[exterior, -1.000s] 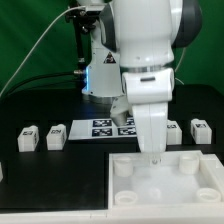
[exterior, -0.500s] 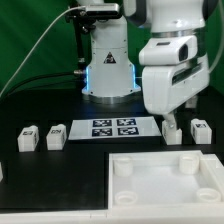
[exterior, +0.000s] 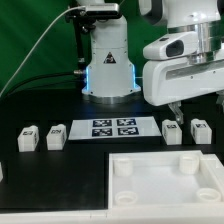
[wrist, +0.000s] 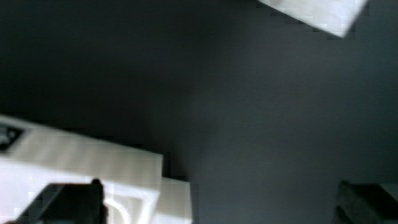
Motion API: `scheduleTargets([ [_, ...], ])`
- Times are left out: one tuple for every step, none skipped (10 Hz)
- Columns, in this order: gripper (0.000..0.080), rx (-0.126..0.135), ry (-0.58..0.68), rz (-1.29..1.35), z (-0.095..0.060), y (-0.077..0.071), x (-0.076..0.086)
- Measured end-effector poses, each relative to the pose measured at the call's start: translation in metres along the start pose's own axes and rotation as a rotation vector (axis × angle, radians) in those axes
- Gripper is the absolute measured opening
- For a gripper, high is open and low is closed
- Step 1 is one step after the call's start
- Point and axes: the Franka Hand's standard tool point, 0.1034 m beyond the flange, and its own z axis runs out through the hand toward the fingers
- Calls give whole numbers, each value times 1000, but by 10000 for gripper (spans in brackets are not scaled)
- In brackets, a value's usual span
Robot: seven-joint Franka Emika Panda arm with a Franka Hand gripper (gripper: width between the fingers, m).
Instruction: Assemble one leg
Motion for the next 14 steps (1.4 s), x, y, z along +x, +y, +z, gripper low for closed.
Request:
scheduleTargets([
  [649, 8, -22, 155, 8, -12, -9],
  [649, 14, -33, 225, 12, -26, -14],
  [649, 14, -38, 211, 13, -31, -16],
  [649, 9, -83, 214, 17, -34, -23],
  [649, 5, -114, 211, 20, -35, -28],
  [649, -6, -213, 215, 23, -34, -35],
  [649, -12, -315, 220, 23, -35, -34],
  [649, -11, -370, 225, 22, -34, -27],
  [649, -7, -455, 209, 22, -30, -30],
  [649, -6, -551, 216, 21, -27, -32],
  [649, -1, -653, 221, 21, -26, -31],
  [649, 8, -709, 214, 22, -25, -27],
  [649, 11, -815, 214, 21, -24, -32],
  [649, 17, -841, 215, 25, -24, -27],
])
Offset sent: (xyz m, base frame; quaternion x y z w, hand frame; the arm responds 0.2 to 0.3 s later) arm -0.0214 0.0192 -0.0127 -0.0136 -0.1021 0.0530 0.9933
